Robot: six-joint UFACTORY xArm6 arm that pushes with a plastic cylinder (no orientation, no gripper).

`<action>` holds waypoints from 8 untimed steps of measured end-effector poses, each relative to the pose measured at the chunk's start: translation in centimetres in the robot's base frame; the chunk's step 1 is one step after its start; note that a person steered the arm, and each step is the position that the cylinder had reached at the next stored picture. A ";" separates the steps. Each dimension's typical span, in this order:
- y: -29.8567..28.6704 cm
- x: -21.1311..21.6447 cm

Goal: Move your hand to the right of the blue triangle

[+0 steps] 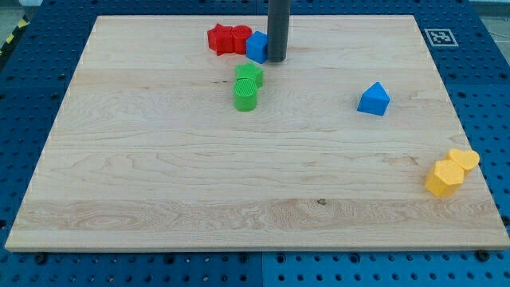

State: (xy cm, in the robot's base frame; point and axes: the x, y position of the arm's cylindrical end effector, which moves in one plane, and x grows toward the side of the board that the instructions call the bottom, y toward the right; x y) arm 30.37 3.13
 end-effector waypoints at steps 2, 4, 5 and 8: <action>2.6 1.2; 10.4 3.1; 13.1 3.4; 16.0 6.3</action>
State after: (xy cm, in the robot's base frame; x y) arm 36.69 19.12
